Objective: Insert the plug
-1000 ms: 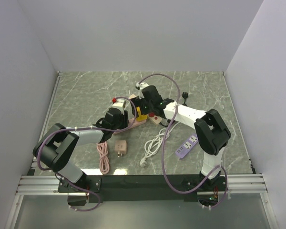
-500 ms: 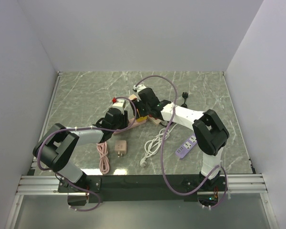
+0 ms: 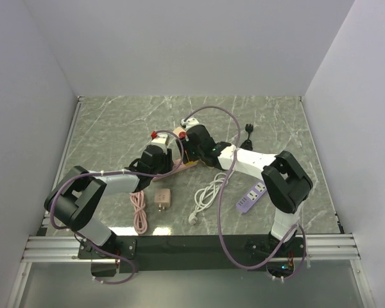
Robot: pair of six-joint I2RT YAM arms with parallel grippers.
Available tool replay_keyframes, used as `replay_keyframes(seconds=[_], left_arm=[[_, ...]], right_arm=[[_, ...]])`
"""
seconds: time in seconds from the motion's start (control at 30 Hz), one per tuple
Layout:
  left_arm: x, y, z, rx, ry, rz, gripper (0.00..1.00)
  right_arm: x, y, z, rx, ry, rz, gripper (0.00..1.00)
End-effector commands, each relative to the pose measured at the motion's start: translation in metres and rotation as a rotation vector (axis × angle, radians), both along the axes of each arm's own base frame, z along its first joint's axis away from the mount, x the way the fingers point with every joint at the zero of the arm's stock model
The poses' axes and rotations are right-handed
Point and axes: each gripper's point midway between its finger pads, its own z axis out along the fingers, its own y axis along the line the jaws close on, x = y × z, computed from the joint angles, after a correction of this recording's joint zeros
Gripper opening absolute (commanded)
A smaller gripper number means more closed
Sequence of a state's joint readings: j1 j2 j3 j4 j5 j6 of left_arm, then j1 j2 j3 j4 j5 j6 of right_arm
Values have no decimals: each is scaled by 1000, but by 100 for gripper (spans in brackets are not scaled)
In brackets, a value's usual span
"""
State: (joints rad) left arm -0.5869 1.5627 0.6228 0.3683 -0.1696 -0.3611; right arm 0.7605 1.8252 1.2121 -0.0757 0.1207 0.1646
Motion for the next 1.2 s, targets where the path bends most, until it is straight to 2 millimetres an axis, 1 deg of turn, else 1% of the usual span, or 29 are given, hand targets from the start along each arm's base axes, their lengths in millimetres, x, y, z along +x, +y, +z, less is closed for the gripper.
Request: replay_keyframes(seconds=[0.0,0.03,0.07,0.13,0.23,0.33,0.37,0.43,0.47,0.53,0.57,0.6,0.77,0.8,0.83,0.9,0.93,0.97,1.1,1.17], left_arm=[[-10,4,-16,48,65,-18,45],[-10,4,-17,49,66,-17,45],[-10,4,-16,48,65,-17,45],[-10,4,-16,48,65,-17,45],[-10,3,-16,47,64,-18,45],[-10,4,-17,48,65,-18,45],[-11,4,-17,48,66,-18,45],[-10,3,-17,47,66,-20,45],[-11,4,-17,48,67,-20,45],[-11,3,-16,46,66,-21,45],[-11,3,-16,46,66,-21,45],[-11,3,-16,46,66,-21,45],[-10,3,-17,47,67,-23,45],[-11,3,-17,47,69,-22,44],[-11,3,-17,48,69,-21,44],[-11,3,-17,47,67,-21,44],[-11,3,-17,46,68,-22,44],[-10,3,-17,47,66,-20,44],[-11,2,-17,47,67,-22,44],[-11,2,-16,46,66,-22,44]], right_arm=[[-31,-18,-29,-81,76,-15,0],[-34,-22,-32,-93,73,-22,0],[-36,-20,-31,-89,62,-22,0],[-37,-23,-35,-91,66,-31,0],[-40,-20,-38,-84,67,-25,0],[-35,-15,-35,-73,50,-26,0],[-35,-15,-40,-83,56,-23,0],[-30,-10,-38,-84,51,-17,0],[-30,-10,-44,-98,64,-15,0],[-29,-6,-45,-100,67,-8,0],[-30,-8,-51,-114,81,-9,0],[-30,-9,-52,-121,82,-13,0],[-43,-16,-68,-153,120,-21,0],[-48,-20,-74,-165,130,-32,0],[-52,-21,-74,-164,133,-35,0],[-64,-25,-81,-167,159,-42,0],[-68,-26,-82,-166,162,-46,0],[-70,-26,-84,-161,167,-49,0],[-80,-37,-98,-187,183,-91,0],[-86,-38,-105,-196,194,-87,0]])
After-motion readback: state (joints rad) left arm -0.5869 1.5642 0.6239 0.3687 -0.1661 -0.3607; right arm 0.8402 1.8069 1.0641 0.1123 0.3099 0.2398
